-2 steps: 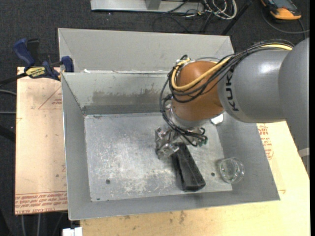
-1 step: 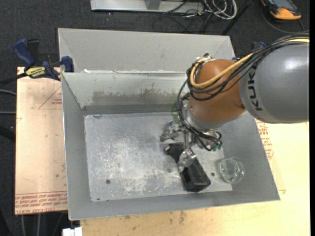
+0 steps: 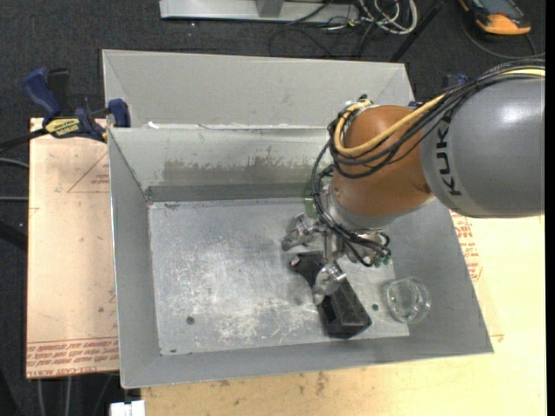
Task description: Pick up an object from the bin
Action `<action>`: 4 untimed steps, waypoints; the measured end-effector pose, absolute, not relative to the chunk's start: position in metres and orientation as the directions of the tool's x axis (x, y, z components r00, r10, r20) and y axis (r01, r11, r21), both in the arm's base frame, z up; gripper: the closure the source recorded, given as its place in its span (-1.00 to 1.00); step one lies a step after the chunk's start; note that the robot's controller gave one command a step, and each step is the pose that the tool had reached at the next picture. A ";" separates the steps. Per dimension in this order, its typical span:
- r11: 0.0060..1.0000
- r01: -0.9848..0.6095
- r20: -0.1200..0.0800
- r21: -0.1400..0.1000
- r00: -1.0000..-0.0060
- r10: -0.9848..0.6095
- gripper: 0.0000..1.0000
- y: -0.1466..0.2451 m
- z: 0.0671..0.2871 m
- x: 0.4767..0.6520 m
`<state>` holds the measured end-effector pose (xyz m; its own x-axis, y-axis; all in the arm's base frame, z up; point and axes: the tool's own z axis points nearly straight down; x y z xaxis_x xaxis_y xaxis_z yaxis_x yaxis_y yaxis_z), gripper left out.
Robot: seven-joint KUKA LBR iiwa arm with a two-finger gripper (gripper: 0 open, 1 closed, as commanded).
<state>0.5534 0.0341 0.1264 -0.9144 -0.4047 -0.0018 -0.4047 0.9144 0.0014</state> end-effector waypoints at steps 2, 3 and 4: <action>0.839 -0.545 -0.003 -0.005 -0.839 -0.545 -1.00 -0.015 0.093 0.607; 0.785 -0.619 0.004 0.010 -0.785 -0.619 -1.00 -0.005 0.121 0.600; 0.732 -0.681 -0.012 -0.011 -0.732 -0.681 -1.00 -0.030 0.132 0.585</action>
Offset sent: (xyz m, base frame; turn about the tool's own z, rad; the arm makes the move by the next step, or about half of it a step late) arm 0.0699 -0.0006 -0.0564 -0.2137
